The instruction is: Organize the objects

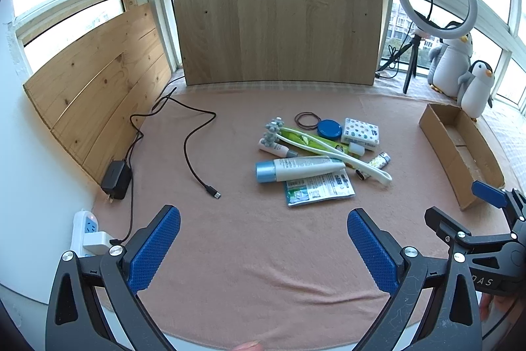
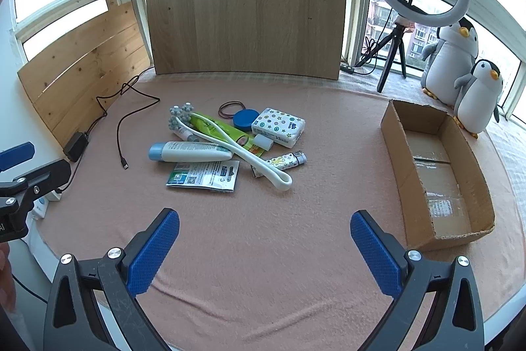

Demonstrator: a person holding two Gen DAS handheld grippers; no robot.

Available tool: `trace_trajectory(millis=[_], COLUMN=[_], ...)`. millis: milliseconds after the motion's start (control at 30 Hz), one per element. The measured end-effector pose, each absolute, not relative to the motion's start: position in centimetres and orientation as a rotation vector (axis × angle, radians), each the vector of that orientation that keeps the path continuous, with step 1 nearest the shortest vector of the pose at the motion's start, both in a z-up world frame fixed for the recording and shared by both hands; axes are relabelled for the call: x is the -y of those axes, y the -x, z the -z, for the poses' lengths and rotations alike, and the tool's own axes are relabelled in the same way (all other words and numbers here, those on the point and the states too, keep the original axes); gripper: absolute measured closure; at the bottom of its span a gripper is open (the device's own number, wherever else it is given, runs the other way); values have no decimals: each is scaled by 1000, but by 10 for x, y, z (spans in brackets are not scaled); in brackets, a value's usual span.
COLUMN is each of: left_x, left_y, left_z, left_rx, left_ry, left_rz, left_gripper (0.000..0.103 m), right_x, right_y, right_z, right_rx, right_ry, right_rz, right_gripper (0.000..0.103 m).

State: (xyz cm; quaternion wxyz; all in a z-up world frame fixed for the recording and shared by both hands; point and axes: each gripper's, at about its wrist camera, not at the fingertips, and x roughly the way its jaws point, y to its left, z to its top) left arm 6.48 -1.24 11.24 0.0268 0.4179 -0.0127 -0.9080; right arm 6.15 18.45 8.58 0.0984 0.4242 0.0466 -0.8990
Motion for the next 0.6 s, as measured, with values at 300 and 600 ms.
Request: trace_trajectory(millis=[300,600], left_x=[15,20], left_y=[-30,6], left_z=[-99,-68], left_rx=[40,32], left_ry=[-1332,-1414], left_rz=[2789,2735], left_gripper=[0,0], right_x=[-181,-175], right_y=[-35,1], right_z=[-75,-50], right_rx=[-133,-152], right_ry=[-1289,-1361], right_rz=[2643,2600], right_gripper=[0,0])
